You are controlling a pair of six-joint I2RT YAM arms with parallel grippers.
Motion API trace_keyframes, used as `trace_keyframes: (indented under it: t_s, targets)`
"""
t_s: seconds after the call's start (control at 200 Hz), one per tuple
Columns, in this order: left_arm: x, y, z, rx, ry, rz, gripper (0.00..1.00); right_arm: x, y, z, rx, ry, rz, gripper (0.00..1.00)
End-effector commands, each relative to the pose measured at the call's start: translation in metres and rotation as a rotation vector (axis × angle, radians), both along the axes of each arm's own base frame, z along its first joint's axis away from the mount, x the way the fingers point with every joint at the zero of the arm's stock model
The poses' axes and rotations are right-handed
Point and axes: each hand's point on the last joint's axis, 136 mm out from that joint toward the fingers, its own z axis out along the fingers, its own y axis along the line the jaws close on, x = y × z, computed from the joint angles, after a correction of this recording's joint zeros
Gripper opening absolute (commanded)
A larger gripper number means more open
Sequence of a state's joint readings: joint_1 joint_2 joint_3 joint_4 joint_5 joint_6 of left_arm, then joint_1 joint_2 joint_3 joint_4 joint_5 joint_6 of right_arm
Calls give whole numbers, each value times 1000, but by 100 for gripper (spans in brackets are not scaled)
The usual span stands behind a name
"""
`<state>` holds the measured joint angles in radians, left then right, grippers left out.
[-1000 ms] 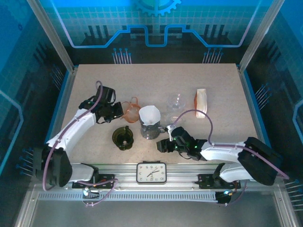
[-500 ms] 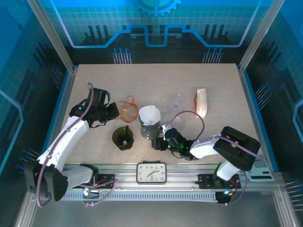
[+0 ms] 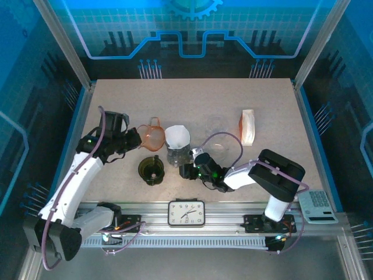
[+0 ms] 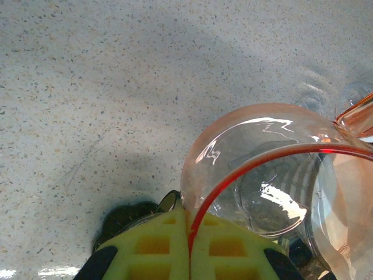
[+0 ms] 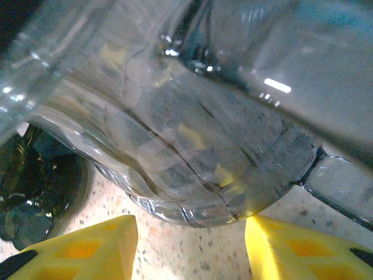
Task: Place the coffee filter in the dripper
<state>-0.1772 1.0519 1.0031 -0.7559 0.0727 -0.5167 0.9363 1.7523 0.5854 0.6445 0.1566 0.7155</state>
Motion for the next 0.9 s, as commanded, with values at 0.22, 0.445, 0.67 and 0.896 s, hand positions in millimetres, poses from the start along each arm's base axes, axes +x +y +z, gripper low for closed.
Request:
trace_keyframes:
  t_s: [0.22, 0.445, 0.67, 0.896]
  targets:
    - [-12, 35, 4, 42, -26, 125, 0, 42, 26, 12, 35, -34, -58, 52]
    - [-18, 49, -1, 40, -7, 183, 0, 60, 39, 13, 36, -34, -69, 53]
    - [-25, 46, 2, 6, -25, 186, 0, 85, 59, 16, 52, -40, -85, 53]
    - [-30, 43, -1, -22, -16, 184, 0, 102, 77, 10, 59, -21, -109, 53]
